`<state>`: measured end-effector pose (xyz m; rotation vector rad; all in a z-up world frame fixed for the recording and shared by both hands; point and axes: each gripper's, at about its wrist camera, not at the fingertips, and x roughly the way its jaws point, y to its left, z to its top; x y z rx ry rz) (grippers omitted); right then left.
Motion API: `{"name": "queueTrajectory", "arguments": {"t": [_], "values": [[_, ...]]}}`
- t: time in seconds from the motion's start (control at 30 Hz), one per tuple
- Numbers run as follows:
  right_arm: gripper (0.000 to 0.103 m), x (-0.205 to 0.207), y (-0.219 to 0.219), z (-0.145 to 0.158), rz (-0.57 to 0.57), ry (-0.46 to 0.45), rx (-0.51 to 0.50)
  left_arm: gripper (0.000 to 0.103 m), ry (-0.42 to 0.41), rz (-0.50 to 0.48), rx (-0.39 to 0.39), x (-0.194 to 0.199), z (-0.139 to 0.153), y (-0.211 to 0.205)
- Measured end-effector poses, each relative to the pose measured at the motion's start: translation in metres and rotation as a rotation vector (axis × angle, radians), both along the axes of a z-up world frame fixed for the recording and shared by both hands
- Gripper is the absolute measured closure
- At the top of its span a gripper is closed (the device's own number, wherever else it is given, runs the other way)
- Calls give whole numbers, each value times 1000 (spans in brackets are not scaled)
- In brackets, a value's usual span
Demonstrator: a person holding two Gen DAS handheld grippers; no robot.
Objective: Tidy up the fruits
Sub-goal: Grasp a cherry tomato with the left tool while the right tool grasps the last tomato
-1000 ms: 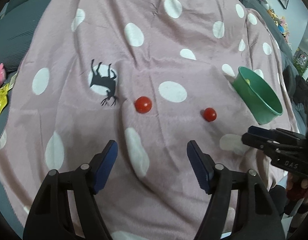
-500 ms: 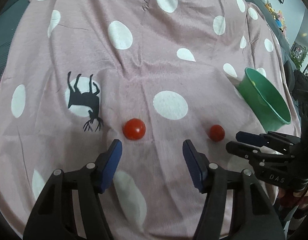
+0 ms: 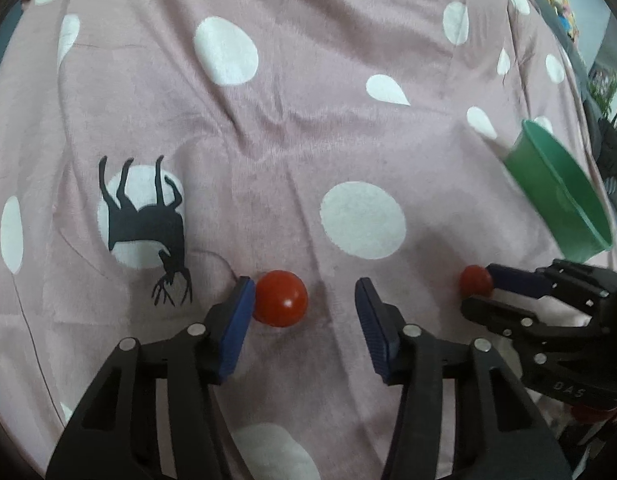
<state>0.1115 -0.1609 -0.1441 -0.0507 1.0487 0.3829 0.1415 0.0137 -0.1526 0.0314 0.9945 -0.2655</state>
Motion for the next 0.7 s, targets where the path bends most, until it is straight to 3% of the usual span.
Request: {"name": "queueTrajectory", "arguments": {"t": [0.43, 0.7], "values": [[66, 7, 1, -6, 4, -6, -15, 59, -3, -52, 168, 15, -7, -10], [66, 7, 2, 0, 14, -31, -9, 62, 43, -69, 173, 19, -8, -14]]}}
